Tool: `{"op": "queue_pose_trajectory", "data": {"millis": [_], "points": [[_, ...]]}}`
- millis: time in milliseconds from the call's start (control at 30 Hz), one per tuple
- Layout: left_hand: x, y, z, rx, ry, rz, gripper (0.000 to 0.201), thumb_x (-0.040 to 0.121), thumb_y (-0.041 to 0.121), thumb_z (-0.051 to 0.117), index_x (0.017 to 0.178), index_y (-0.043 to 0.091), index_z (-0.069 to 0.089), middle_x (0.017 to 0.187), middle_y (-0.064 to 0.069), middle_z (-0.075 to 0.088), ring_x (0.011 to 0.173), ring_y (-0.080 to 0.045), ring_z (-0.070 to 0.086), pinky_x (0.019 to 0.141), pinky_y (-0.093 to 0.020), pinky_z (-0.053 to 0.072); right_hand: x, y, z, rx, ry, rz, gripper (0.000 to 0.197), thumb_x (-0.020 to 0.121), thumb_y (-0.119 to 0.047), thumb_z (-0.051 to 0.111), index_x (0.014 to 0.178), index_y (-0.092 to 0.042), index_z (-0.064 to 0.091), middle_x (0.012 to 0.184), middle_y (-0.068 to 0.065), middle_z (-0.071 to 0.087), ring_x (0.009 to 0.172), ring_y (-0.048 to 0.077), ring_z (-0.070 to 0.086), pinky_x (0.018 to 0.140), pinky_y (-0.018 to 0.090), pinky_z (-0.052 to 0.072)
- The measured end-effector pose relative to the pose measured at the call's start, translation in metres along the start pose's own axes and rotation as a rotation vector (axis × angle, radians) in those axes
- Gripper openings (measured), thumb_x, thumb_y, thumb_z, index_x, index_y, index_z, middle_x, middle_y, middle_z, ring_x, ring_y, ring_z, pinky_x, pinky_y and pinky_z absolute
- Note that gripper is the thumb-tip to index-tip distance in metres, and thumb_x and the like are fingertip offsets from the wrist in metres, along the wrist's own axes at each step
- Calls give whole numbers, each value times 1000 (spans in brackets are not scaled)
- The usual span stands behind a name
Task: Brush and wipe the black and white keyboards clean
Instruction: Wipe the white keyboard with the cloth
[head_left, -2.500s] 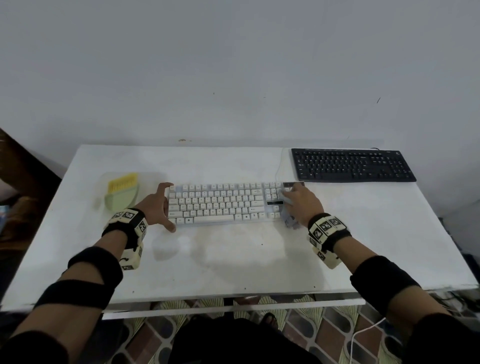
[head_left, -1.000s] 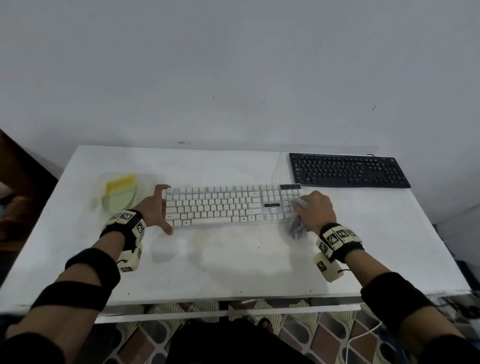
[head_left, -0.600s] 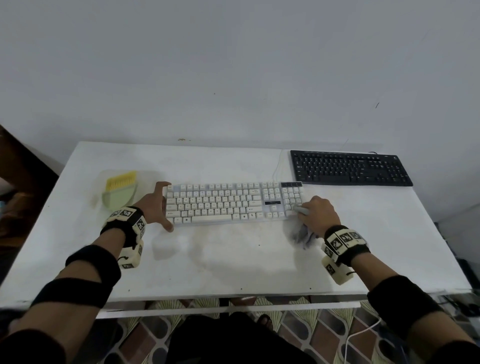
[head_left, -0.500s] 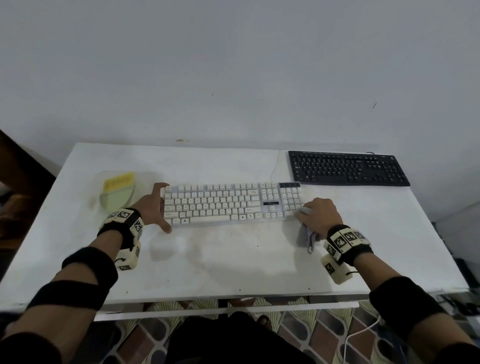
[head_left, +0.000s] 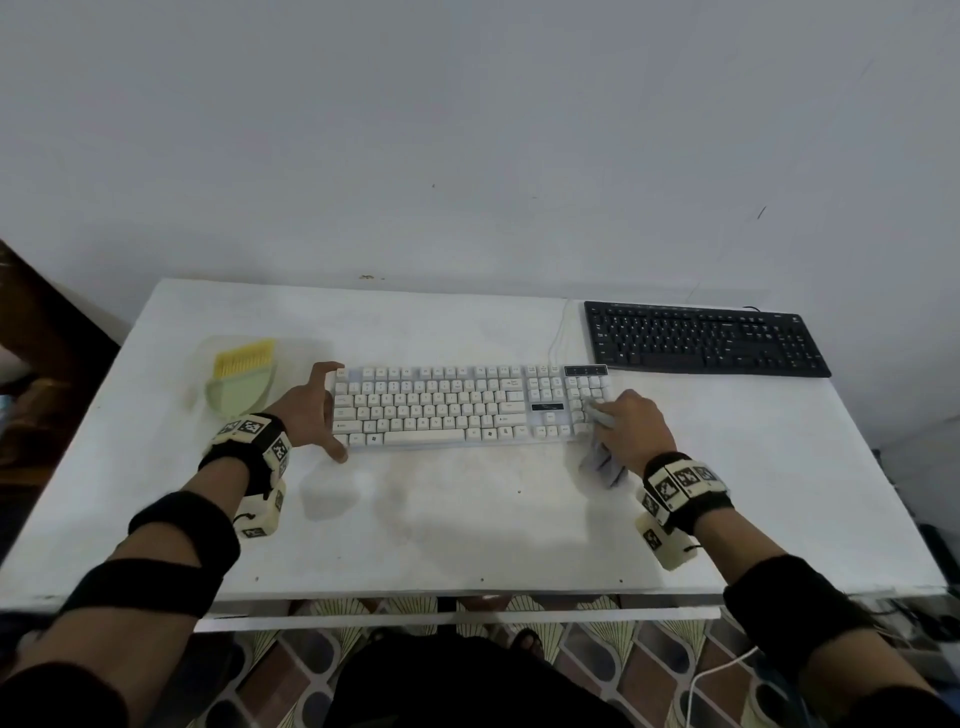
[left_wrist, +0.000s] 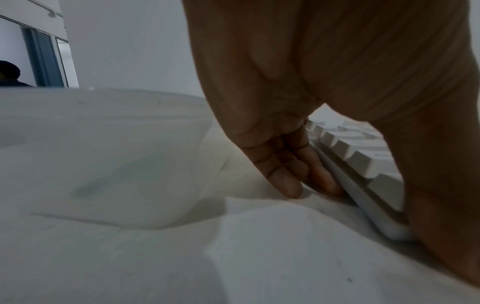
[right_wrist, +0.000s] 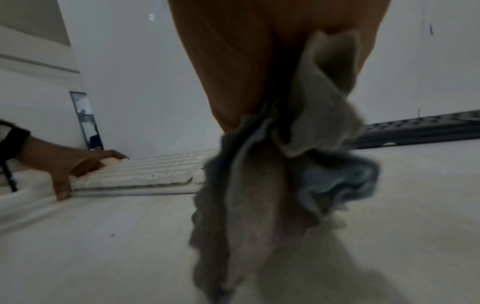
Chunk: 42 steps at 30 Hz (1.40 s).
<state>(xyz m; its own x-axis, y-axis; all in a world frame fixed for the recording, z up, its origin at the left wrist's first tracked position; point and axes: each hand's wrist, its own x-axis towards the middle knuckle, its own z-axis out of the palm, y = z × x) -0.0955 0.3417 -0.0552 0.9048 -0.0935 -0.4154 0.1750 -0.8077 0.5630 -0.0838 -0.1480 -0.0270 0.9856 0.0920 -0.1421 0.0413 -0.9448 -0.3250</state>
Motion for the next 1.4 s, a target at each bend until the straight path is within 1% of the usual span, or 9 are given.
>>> {"op": "queue_pose_trajectory", "data": {"millis": [200,300,467,700,867,1033,1100,1233,1400], "points": [[-1,2,-1,-4,1,7,146,46,17,105,154,21,7,86,-9,69,79,-25,69,78,-39,57,2,5,-21,-21,84,19,32,93,-39,61,67,-21,67,73,3,61,71,22,59,59,30,35],[-2,3,-1,8,7,4,147,45,18,105,155,21,8,84,-10,69,77,-26,68,76,-41,57,17,-4,-25,34,200,12,22,98,-32,61,89,-19,76,88,8,57,81,24,53,69,31,37],[-1,2,-1,19,9,-7,147,44,19,106,155,21,8,83,-8,68,77,-24,67,73,-36,54,9,-9,-17,-28,48,42,20,98,-19,61,111,-14,75,91,10,47,83,30,54,71,31,42],[0,1,0,14,17,-12,148,43,19,106,155,22,8,83,-8,68,77,-24,68,72,-35,53,-22,-3,-23,-30,-12,55,35,90,-24,65,58,-11,61,58,-2,50,62,20,52,53,26,33],[-1,2,0,10,12,-17,148,43,18,106,155,23,8,83,-11,68,78,-27,69,73,-36,54,10,-7,-32,46,210,-11,19,96,-23,63,84,-13,73,80,4,50,77,27,55,67,32,41],[-2,4,0,4,4,-21,147,45,17,105,155,23,8,83,-11,69,79,-28,69,78,-40,56,12,-1,-14,4,75,67,27,98,-22,63,123,-22,72,92,7,48,79,21,50,69,29,41],[-1,4,-1,9,4,-23,148,44,18,105,155,22,7,83,-11,69,79,-28,69,79,-42,57,-6,5,-7,-15,64,24,24,97,-24,63,118,-22,75,88,6,52,76,22,52,66,27,41],[0,4,-1,25,3,-18,148,44,18,106,155,21,7,83,-11,69,78,-27,69,78,-43,57,-15,11,-15,30,61,127,35,93,-38,61,68,-16,73,58,-1,64,59,19,61,54,26,42],[-1,5,-1,30,0,-24,148,44,18,105,155,21,7,83,-11,69,78,-27,68,76,-39,56,30,10,-30,75,214,175,25,100,-22,53,91,-16,74,81,2,71,69,20,61,56,18,34]]}}
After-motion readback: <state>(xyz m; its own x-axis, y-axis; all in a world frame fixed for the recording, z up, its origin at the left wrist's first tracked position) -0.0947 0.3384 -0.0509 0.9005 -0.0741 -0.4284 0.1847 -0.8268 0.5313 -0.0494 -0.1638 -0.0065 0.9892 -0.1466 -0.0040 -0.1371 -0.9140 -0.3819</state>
